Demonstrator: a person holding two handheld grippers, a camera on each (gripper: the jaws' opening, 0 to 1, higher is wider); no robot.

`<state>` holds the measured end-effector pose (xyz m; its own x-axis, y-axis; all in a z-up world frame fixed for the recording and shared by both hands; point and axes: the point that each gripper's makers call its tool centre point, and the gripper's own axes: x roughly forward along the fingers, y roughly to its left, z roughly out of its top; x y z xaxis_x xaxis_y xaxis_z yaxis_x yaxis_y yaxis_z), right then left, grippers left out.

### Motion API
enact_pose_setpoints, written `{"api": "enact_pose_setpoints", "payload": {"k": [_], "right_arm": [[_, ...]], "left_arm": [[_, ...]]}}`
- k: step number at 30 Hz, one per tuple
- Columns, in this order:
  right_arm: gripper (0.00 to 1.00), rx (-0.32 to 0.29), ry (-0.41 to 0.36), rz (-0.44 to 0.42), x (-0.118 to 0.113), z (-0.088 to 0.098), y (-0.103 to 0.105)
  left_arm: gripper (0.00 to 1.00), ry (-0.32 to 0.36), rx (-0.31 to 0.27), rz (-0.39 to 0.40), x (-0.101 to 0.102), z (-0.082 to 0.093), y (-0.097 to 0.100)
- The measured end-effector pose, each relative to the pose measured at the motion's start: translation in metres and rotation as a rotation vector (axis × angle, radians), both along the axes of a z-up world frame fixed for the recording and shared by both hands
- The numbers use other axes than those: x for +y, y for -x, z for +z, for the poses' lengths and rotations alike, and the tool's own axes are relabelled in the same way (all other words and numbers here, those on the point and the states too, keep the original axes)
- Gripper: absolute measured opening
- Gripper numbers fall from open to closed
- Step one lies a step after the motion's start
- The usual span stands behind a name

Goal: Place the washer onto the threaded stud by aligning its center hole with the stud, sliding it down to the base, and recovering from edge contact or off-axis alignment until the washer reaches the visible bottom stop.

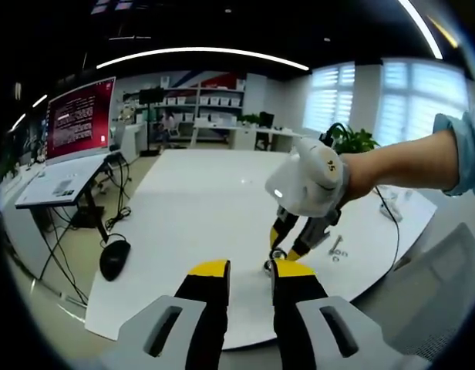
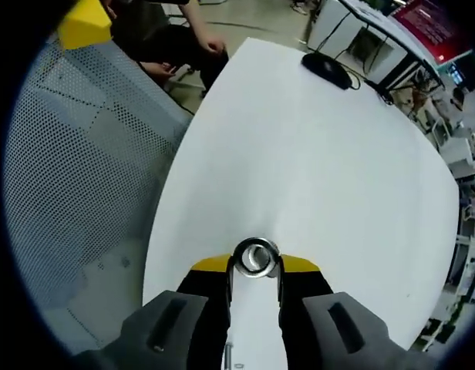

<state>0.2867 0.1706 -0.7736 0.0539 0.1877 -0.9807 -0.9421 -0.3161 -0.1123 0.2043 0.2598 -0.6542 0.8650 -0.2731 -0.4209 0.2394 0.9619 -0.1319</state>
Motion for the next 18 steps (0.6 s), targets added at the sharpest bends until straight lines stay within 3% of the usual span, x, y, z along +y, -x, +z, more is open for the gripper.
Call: {"api": "enact_pose_setpoints", "payload": {"k": [11, 18], "right_arm": [[0.23, -0.021, 0.015, -0.032, -0.008, -0.005, -0.016], [0.23, -0.009, 0.026, -0.034, -0.008, -0.021, -0.017]], "left_arm": [[0.19, 0.001, 0.0, 0.003, 0.0, 0.0, 0.0], [0.19, 0.002, 0.001, 0.006, 0.001, 0.0, 0.0]]}}
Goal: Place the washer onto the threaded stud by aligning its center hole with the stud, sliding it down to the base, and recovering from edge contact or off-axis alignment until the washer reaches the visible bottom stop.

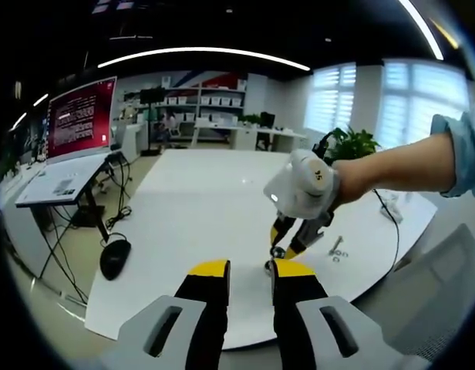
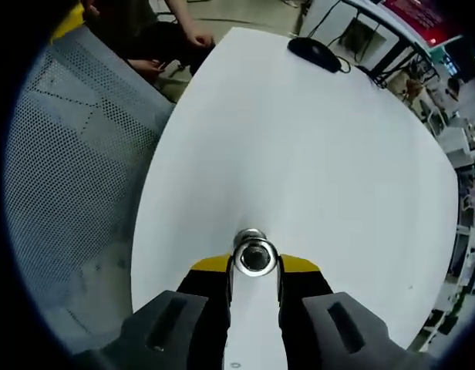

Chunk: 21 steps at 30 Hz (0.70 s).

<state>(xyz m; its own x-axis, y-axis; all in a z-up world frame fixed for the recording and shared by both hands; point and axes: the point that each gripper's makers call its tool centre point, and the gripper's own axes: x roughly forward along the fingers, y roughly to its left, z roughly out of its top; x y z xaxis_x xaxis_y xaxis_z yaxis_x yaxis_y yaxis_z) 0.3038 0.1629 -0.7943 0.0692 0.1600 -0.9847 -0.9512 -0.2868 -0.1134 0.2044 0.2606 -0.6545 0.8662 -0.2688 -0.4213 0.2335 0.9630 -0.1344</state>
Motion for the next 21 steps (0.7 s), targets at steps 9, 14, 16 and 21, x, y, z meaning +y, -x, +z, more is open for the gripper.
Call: {"api": "enact_pose_setpoints", "payload": {"k": [9, 14, 16, 21], "right_arm": [[0.22, 0.035, 0.006, -0.017, -0.003, -0.022, -0.001], [0.22, 0.043, 0.023, -0.015, -0.008, -0.033, -0.002], [0.23, 0.047, 0.035, -0.013, -0.011, -0.038, -0.004], [0.56, 0.03, -0.048, -0.101, -0.001, -0.038, -0.009]], "left_arm": [[0.19, -0.003, 0.008, -0.001, 0.0, -0.002, 0.0], [0.19, -0.004, 0.012, -0.002, 0.0, -0.002, 0.001], [0.19, -0.006, 0.014, -0.004, -0.001, -0.003, 0.001], [0.19, -0.008, 0.02, -0.01, -0.002, -0.003, 0.001]]}}
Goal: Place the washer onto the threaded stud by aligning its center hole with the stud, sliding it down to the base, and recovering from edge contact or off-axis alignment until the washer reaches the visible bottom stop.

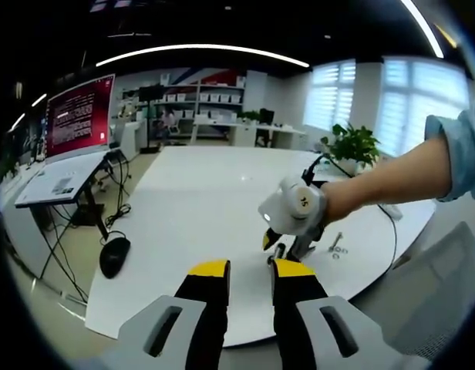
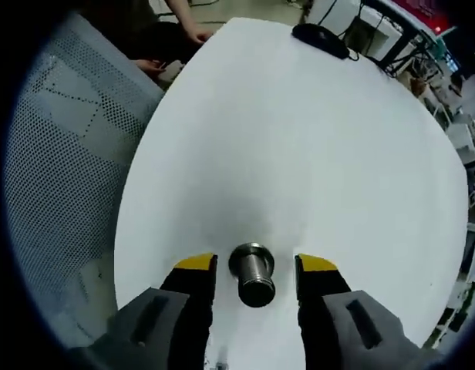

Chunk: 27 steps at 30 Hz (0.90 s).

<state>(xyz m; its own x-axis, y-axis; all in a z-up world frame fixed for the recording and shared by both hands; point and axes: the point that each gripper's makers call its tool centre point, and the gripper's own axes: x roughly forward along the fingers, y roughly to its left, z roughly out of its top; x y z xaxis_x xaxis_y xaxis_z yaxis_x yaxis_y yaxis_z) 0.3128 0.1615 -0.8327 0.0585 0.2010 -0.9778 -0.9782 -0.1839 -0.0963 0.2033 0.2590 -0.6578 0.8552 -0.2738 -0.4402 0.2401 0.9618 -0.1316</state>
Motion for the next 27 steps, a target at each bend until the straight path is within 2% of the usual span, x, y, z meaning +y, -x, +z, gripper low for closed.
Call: {"api": "enact_pose_setpoints", "payload": {"k": [3, 7, 8, 11, 14, 17, 20, 22, 24, 27], "right_arm": [[0.56, -0.006, -0.056, -0.017, 0.003, 0.011, 0.0], [0.57, -0.011, -0.117, -0.082, 0.0, 0.038, 0.001], [0.57, -0.004, -0.151, -0.114, 0.002, 0.047, 0.003], [0.57, 0.028, -0.287, -0.191, 0.005, 0.089, 0.014], [0.58, 0.025, -0.351, -0.219, -0.001, 0.118, 0.02], [0.58, 0.0, -0.414, -0.261, -0.018, 0.152, 0.027], [0.58, 0.001, -0.484, -0.314, -0.032, 0.176, 0.033], [0.58, -0.007, -0.556, -0.385, -0.05, 0.196, 0.038], [0.56, -0.021, -0.62, -0.43, -0.065, 0.211, 0.043], [0.56, -0.03, -0.668, -0.531, -0.092, 0.221, 0.051]], "left_arm": [[0.19, 0.0, -0.001, -0.003, 0.0, 0.0, 0.0], [0.19, 0.003, -0.004, -0.007, -0.001, 0.001, 0.0], [0.19, 0.006, -0.006, -0.007, -0.002, 0.001, 0.0], [0.19, 0.0, 0.004, -0.022, -0.004, -0.001, 0.001], [0.19, 0.005, -0.002, -0.026, -0.005, 0.0, 0.001], [0.19, 0.001, -0.001, -0.037, -0.007, 0.0, 0.002], [0.19, -0.001, 0.001, -0.06, -0.011, 0.0, 0.004], [0.19, -0.01, 0.008, -0.082, -0.014, -0.002, 0.005], [0.19, -0.017, 0.018, -0.096, -0.016, -0.003, 0.006], [0.19, -0.009, 0.013, -0.105, -0.018, -0.002, 0.006]]}}
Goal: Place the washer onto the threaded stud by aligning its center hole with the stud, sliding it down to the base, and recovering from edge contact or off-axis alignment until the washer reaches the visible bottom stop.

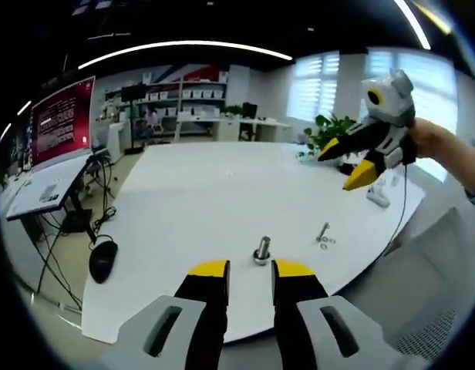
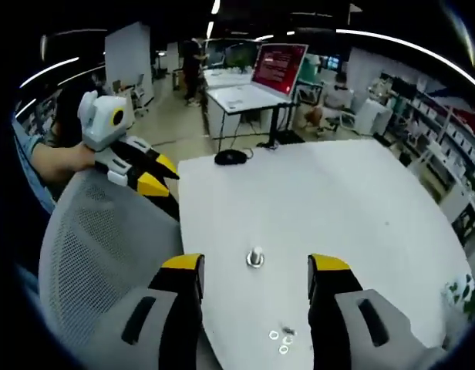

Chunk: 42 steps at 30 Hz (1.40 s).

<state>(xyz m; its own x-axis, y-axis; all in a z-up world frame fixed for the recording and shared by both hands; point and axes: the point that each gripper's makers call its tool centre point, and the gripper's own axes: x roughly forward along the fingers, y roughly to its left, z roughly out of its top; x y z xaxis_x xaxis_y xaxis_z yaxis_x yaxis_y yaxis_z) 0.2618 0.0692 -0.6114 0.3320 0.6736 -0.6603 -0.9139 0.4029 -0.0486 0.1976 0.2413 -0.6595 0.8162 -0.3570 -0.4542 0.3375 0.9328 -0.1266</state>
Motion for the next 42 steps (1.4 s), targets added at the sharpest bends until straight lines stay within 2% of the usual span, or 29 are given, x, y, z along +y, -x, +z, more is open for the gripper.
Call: {"api": "enact_pose_setpoints", "payload": {"k": [5, 7, 8, 10, 11, 13, 15, 16, 21, 23, 31, 34, 39, 42], "right_arm": [[0.56, 0.002, -0.129, -0.188, -0.043, 0.015, 0.013], [0.5, 0.024, -0.176, -0.227, -0.053, 0.018, 0.023], [0.47, 0.003, -0.193, -0.256, -0.062, 0.02, 0.028], [0.47, 0.003, -0.236, -0.307, -0.072, 0.024, 0.039], [0.43, -0.012, -0.26, -0.322, -0.075, 0.027, 0.042], [0.28, -0.027, -0.308, -0.33, -0.081, 0.031, 0.053], [0.24, 0.001, -0.328, -0.377, -0.086, 0.027, 0.061], [0.24, -0.004, -0.317, -0.374, -0.087, 0.024, 0.065], [0.17, -0.024, -0.279, -0.475, -0.101, 0.012, 0.078], [0.11, -0.043, -0.266, -0.508, -0.108, 0.009, 0.084], [0.07, -0.045, -0.245, -0.584, -0.127, -0.001, 0.095], [0.08, -0.048, -0.245, -0.613, -0.134, -0.008, 0.096], [0.08, -0.037, -0.22, -0.597, -0.141, -0.012, 0.093], [0.07, -0.054, -0.25, -0.573, -0.145, 0.0, 0.08]], "left_arm": [[0.19, -0.009, 0.012, -0.035, -0.006, -0.002, 0.002], [0.19, -0.009, 0.019, -0.049, -0.008, -0.003, 0.003], [0.19, -0.006, 0.02, -0.054, -0.009, -0.003, 0.004], [0.19, 0.005, 0.017, -0.062, -0.011, -0.002, 0.004], [0.19, 0.008, 0.018, -0.068, -0.012, -0.002, 0.004], [0.19, 0.009, 0.026, -0.085, -0.014, -0.003, 0.006], [0.19, 0.016, 0.028, -0.103, -0.017, -0.004, 0.007], [0.19, 0.016, 0.026, -0.108, -0.018, -0.003, 0.007], [0.19, 0.033, 0.006, -0.159, -0.027, 0.001, 0.008], [0.18, 0.043, 0.009, -0.165, -0.028, 0.001, 0.009], [0.18, 0.057, 0.005, -0.184, -0.031, 0.002, 0.01], [0.18, 0.063, -0.017, -0.194, -0.032, 0.006, 0.009], [0.18, 0.071, 0.009, -0.187, -0.031, 0.003, 0.01], [0.19, 0.074, 0.018, -0.18, -0.03, 0.001, 0.01]]}}
